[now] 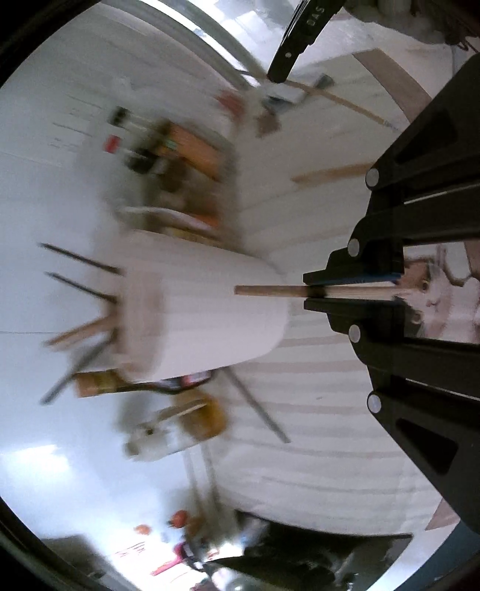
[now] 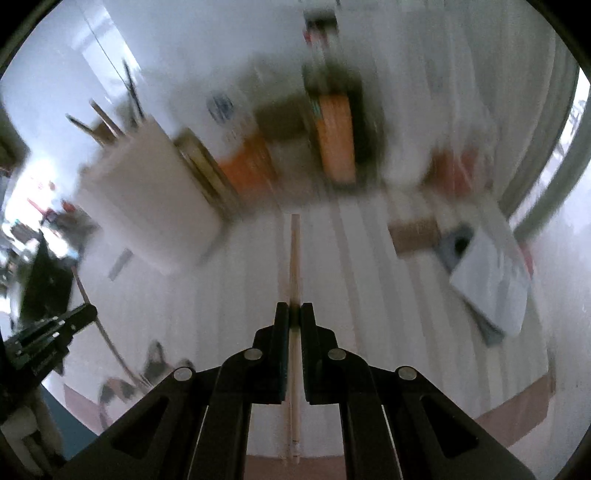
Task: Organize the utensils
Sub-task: 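Lift both light chopsticks and lower them into the white holder, then open both tools to release the chopsticks into the holder, then grasp a light wooden chopstick with each tool from the cloth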
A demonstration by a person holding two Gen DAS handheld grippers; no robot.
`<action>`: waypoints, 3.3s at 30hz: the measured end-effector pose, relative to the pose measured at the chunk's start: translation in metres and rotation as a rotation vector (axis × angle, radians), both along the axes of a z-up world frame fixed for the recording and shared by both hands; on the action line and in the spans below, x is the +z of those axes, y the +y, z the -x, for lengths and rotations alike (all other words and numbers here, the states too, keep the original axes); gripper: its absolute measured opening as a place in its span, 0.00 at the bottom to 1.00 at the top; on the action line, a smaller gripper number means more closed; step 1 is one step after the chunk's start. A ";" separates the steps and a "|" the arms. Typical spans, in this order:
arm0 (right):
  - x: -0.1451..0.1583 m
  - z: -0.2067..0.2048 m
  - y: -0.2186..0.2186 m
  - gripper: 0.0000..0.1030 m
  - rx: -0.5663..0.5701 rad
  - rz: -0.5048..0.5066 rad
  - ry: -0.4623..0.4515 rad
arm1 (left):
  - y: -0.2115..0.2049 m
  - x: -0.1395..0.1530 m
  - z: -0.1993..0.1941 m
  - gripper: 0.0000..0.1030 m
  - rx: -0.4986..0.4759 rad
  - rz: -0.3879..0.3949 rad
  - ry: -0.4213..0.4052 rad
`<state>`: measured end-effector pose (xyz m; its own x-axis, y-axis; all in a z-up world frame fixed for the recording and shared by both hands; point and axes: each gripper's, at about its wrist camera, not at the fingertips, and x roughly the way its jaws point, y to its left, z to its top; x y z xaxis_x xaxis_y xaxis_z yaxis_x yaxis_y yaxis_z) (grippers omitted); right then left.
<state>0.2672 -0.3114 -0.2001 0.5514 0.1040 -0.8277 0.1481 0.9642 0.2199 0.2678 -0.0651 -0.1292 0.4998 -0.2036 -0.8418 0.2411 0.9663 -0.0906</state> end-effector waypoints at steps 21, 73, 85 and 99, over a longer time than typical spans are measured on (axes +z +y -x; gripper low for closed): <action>0.238 -0.115 0.064 0.05 0.119 -0.046 -0.517 | 0.013 0.214 -0.082 0.04 -0.004 0.106 -0.418; -0.124 -0.038 -0.016 0.26 -0.019 -0.094 0.345 | 0.006 -0.113 -0.046 1.00 0.147 -0.251 0.188; -0.158 -0.023 -0.005 0.07 0.087 0.038 0.384 | -0.029 -0.136 -0.026 1.00 0.100 -0.279 0.230; -0.165 0.047 -0.108 0.06 -0.067 0.057 0.471 | -0.171 -0.167 0.016 0.84 -0.154 -0.186 0.319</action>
